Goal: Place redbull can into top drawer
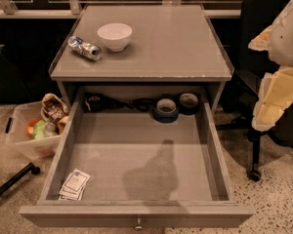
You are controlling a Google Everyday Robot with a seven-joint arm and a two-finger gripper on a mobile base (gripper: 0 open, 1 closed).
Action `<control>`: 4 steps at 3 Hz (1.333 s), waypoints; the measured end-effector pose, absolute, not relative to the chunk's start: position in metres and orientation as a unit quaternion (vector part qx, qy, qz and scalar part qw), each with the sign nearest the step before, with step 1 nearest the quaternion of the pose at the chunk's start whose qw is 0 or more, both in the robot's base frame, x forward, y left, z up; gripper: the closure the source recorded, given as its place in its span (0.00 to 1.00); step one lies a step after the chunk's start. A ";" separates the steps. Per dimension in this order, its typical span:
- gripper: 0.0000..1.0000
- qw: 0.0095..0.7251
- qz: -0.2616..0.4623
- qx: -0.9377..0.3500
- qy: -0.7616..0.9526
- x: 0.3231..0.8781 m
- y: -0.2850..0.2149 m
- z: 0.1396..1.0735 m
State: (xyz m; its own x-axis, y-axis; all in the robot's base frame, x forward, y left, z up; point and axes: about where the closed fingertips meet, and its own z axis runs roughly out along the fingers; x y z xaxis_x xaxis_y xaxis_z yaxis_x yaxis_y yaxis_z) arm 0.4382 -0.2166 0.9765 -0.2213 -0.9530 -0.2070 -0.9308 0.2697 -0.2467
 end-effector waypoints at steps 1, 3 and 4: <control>0.00 0.160 -0.035 -0.603 0.781 0.438 -0.217 0.976; 0.00 0.255 0.050 -0.569 0.780 0.460 -0.164 0.971; 0.00 0.297 0.096 -0.543 0.779 0.466 -0.078 0.961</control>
Offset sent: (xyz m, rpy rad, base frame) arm 0.0162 0.0129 -0.0023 0.1988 -0.0370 -0.0028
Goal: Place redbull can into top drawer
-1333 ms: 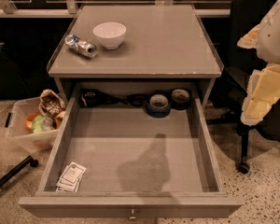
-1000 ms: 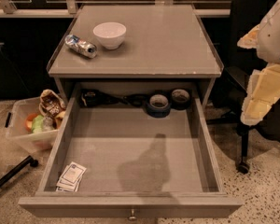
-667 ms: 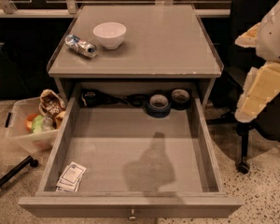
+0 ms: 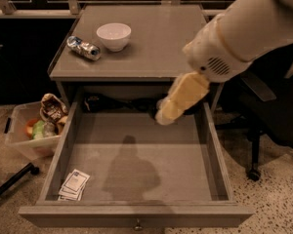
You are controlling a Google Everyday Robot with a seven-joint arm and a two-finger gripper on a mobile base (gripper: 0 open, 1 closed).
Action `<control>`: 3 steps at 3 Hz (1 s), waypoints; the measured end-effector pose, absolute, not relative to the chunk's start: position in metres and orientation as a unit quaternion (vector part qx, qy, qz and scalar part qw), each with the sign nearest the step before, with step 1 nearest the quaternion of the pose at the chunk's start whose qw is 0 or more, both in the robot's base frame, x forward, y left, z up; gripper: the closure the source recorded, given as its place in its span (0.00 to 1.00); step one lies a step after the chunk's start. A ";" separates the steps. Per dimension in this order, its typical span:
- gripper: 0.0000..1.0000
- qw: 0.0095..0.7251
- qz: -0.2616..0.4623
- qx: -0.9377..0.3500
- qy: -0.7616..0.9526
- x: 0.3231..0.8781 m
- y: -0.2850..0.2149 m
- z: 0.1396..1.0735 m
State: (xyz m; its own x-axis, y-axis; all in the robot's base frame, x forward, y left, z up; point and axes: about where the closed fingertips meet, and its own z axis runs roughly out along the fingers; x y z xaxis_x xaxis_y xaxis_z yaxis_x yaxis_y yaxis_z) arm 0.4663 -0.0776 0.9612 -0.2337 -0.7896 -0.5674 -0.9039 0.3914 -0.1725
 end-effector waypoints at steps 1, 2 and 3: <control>0.00 0.318 0.100 -0.514 0.790 0.477 -0.067 0.959; 0.00 0.319 0.099 -0.515 0.790 0.477 -0.067 0.960; 0.00 0.331 0.094 -0.503 0.793 0.475 -0.071 0.963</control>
Offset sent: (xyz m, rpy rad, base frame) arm 0.0091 0.0132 -0.0059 0.0413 -0.0079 -0.0543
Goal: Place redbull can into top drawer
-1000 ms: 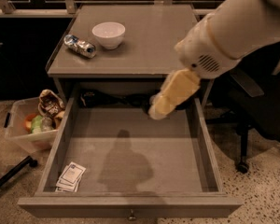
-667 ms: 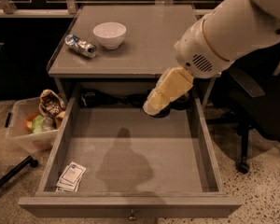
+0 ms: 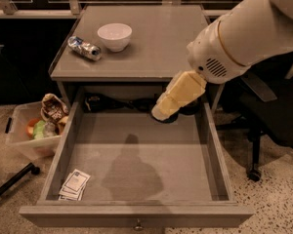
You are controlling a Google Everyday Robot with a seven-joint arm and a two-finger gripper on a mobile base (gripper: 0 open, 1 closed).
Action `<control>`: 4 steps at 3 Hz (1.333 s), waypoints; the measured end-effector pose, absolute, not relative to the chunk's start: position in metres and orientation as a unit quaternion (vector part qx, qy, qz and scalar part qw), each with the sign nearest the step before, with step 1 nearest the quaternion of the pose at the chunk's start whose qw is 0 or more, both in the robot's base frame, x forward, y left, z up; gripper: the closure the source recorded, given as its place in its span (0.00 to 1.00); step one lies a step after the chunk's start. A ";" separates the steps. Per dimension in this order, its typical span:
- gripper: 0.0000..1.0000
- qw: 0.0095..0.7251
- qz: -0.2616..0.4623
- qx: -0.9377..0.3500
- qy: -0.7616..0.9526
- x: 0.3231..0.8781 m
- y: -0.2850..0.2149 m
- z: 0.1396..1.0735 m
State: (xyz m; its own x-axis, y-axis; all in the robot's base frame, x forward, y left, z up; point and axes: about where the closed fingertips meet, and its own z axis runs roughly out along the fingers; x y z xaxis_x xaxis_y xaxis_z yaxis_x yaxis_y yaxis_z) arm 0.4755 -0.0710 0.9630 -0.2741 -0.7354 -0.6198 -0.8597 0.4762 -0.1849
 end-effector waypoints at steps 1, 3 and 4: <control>0.00 0.351 0.111 -0.462 0.807 0.483 -0.071 0.939; 0.00 0.401 0.162 -0.388 0.814 0.548 -0.003 0.875; 0.00 0.440 0.189 -0.369 0.797 0.578 0.045 0.866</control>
Offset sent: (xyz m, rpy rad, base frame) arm 0.0967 0.0641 -0.0971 0.3194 -0.0269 -0.2580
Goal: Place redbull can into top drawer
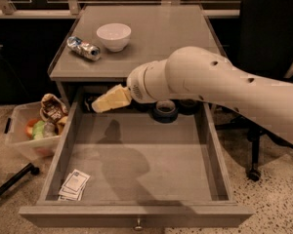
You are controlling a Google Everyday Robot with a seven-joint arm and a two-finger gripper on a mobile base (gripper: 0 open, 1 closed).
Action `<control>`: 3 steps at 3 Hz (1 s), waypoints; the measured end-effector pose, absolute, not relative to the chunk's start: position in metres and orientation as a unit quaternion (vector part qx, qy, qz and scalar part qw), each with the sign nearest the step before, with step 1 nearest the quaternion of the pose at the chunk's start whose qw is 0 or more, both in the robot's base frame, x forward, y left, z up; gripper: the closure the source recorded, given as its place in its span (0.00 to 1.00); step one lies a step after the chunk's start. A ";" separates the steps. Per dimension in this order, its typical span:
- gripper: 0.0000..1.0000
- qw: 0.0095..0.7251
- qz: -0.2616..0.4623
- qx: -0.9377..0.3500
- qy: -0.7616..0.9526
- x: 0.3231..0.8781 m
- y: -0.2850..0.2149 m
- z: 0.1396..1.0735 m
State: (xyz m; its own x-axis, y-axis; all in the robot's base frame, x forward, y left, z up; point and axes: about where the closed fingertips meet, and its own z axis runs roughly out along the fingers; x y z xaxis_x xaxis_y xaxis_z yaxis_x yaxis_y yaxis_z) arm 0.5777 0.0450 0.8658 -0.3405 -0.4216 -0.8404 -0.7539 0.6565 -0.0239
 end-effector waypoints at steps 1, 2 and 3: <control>0.00 0.485 0.209 -0.367 0.766 0.609 0.099 0.873; 0.00 0.485 0.209 -0.367 0.766 0.609 0.099 0.873; 0.00 0.490 0.222 -0.370 0.757 0.613 0.103 0.874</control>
Offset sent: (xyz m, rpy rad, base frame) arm 0.0278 0.0443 0.0029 0.0638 -0.0617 0.0160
